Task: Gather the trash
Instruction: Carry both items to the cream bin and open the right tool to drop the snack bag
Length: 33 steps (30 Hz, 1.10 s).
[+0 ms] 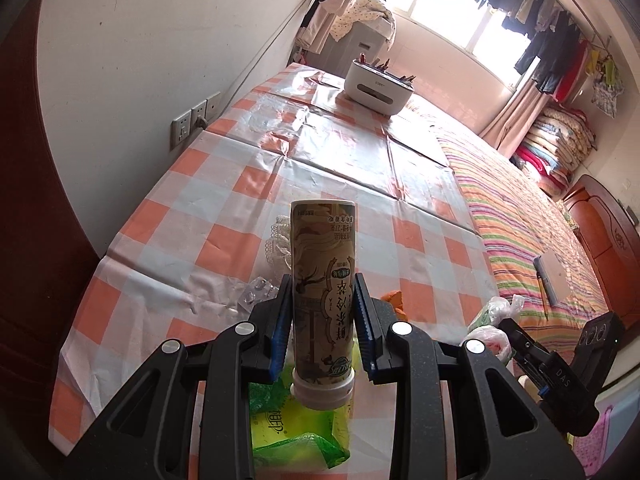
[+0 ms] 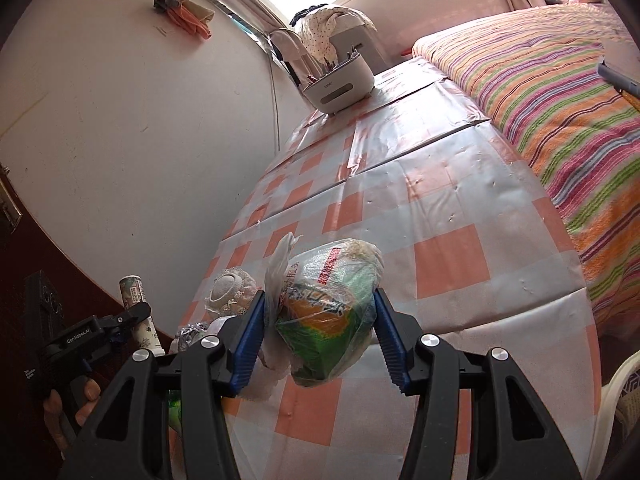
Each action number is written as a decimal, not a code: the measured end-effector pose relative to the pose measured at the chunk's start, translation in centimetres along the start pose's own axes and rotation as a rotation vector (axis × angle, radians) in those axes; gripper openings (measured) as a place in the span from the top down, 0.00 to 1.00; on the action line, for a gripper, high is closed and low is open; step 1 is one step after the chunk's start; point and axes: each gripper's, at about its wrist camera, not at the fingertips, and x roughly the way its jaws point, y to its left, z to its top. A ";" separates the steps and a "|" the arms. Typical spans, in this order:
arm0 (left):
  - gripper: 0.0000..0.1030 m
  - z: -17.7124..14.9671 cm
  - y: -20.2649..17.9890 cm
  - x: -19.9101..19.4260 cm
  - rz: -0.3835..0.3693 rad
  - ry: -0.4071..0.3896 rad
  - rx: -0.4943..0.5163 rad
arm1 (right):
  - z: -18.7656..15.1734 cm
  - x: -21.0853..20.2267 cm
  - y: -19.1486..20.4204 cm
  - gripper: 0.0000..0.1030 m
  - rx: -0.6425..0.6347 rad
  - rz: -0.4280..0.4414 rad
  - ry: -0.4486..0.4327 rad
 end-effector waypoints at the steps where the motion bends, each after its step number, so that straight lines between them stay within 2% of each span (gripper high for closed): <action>1: 0.73 -0.2 -0.5 0.0 -0.013 0.000 0.011 | -0.2 -0.5 -0.1 0.51 -0.007 -0.007 -0.007; 8: 0.73 -1.9 -4.5 0.4 -0.107 0.016 0.090 | -1.4 -4.4 -1.2 0.51 -0.049 -0.078 -0.077; 20: 0.73 -5.7 -11.4 2.0 -0.181 0.070 0.247 | -2.4 -9.0 -4.6 0.51 -0.017 -0.193 -0.166; 33: 0.73 -10.2 -18.7 1.5 -0.269 0.097 0.410 | -3.5 -15.6 -7.7 0.51 0.019 -0.322 -0.302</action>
